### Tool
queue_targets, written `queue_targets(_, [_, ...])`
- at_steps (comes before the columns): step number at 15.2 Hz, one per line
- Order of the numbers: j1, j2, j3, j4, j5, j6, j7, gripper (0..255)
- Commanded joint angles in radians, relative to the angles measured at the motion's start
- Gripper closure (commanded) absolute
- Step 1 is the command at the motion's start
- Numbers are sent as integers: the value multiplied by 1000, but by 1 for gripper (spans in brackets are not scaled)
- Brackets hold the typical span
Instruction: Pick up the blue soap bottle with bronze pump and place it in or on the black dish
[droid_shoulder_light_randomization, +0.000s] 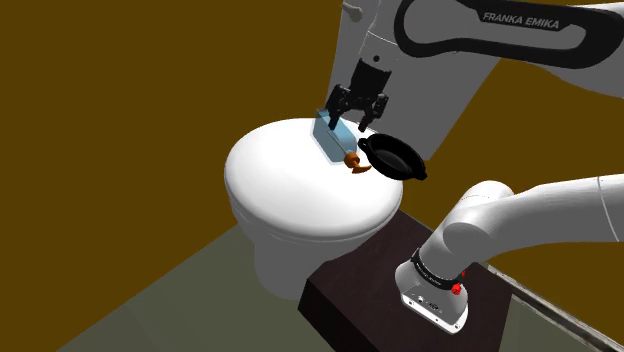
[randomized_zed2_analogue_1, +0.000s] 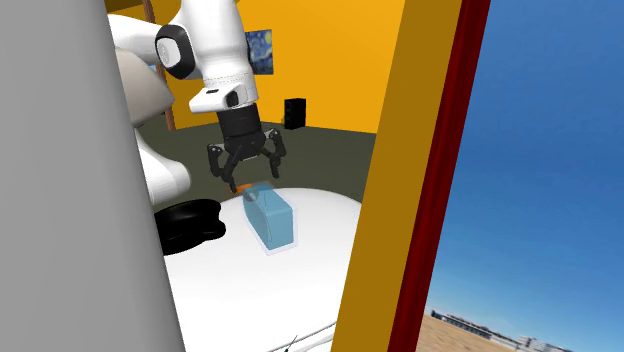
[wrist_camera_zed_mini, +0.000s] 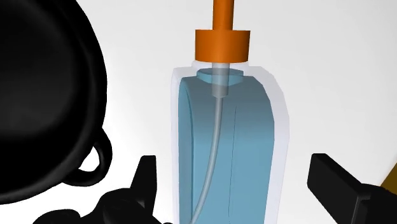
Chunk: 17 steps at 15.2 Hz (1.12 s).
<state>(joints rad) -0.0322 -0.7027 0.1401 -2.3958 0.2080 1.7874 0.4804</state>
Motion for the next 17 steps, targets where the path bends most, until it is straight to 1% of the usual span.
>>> queue_targets(1, [1, -6, 5, -33, 3, 28, 0, 0])
queue_targets(5, [4, -2, 13, -77, 10, 77, -1, 0])
queue_targets(12, [4, -2, 13, -77, 10, 77, -1, 0])
queue_targets(13, [4, -2, 13, -77, 10, 77, -1, 255])
queue_targets(17, [4, -2, 13, -77, 10, 77, -1, 255])
